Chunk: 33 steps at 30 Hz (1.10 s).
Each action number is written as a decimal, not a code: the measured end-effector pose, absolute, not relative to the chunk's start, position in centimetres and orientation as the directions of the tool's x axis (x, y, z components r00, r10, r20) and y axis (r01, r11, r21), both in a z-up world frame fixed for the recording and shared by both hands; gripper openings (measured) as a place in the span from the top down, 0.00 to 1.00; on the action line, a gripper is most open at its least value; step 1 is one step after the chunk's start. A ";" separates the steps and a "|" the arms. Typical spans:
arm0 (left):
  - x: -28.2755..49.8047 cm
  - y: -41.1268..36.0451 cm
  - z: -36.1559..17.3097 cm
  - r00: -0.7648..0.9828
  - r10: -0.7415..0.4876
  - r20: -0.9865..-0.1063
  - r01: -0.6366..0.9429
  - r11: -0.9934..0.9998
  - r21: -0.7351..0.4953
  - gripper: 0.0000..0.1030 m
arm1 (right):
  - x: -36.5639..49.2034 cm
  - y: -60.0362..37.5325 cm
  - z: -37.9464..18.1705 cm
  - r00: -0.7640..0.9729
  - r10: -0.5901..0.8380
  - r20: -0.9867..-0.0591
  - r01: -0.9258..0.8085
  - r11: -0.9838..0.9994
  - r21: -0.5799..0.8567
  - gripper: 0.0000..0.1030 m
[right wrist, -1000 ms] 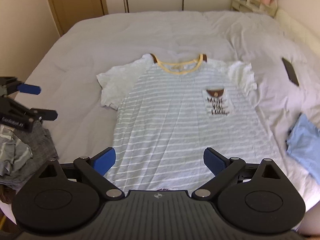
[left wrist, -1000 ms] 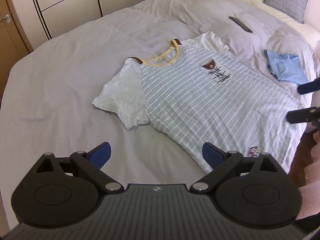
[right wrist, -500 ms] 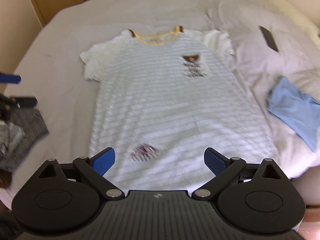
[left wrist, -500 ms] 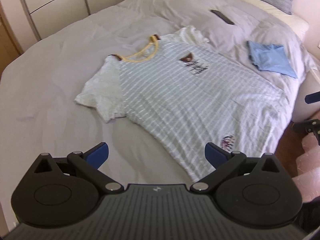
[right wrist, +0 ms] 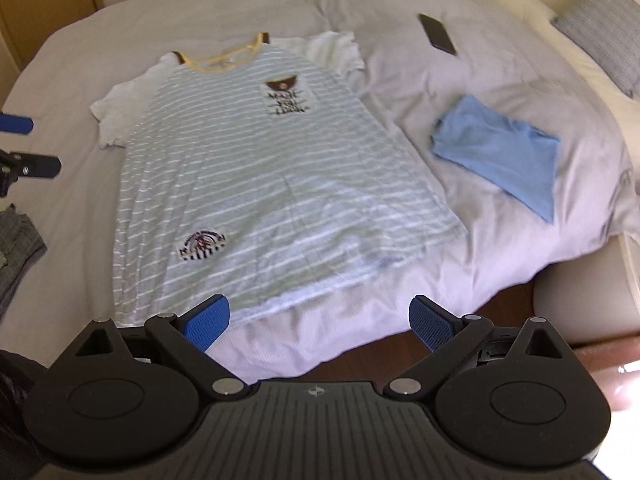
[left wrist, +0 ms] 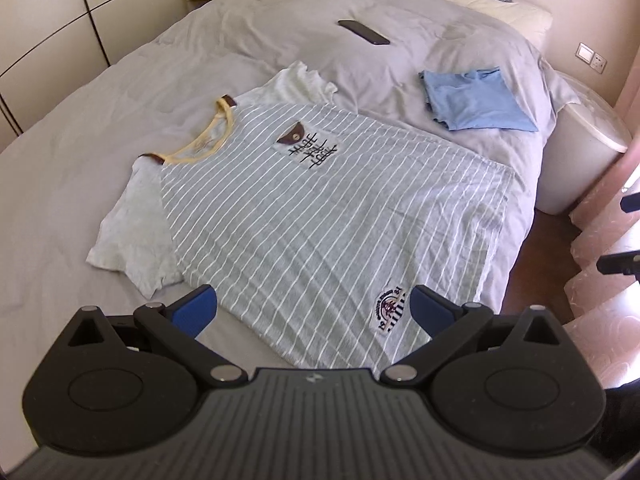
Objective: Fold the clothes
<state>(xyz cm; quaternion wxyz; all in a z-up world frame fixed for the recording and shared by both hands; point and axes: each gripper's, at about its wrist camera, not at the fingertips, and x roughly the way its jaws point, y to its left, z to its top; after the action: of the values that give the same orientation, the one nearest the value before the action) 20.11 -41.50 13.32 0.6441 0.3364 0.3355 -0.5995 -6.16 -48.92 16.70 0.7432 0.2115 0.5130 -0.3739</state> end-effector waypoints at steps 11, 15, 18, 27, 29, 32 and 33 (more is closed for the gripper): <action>21.1 -39.9 13.4 0.096 -0.517 -0.850 0.994 0.093 0.056 0.02 | -6.1 -47.9 15.6 0.207 -0.295 -0.933 0.769 0.639 -0.032 0.04; 22.3 -38.3 13.5 0.132 -0.531 -0.837 0.988 0.143 0.065 0.02 | -5.0 -47.9 15.4 0.226 -0.284 -0.932 0.742 0.670 -0.025 0.04; 24.2 -36.9 13.1 0.171 -0.518 -0.838 0.979 0.186 0.085 0.02 | -3.1 -47.9 14.8 0.243 -0.274 -0.931 0.691 0.722 -0.032 0.04; 36.5 -35.0 9.2 0.241 -0.477 -0.845 0.949 0.297 0.104 0.03 | 8.3 -46.0 12.6 0.362 -0.246 -0.899 0.425 0.902 -0.076 0.04; 40.1 -35.7 7.7 0.240 -0.470 -0.850 0.950 0.296 0.104 0.05 | 12.2 -45.2 11.9 0.394 -0.255 -0.883 0.353 0.929 -0.111 0.07; 44.6 -37.4 5.5 0.251 -0.480 -0.841 0.958 0.249 0.143 0.09 | 18.3 -44.6 10.9 0.436 -0.275 -0.857 0.252 0.951 -0.177 0.13; 45.9 -38.1 4.6 0.265 -0.485 -0.833 0.960 0.218 0.178 0.11 | 20.1 -44.6 10.5 0.450 -0.274 -0.850 0.226 0.956 -0.189 0.18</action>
<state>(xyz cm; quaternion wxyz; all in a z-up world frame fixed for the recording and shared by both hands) 45.86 -38.10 4.64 0.7082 0.3620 0.3277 -0.5100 20.07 -44.59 10.50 0.8513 -0.0241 0.5032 -0.1469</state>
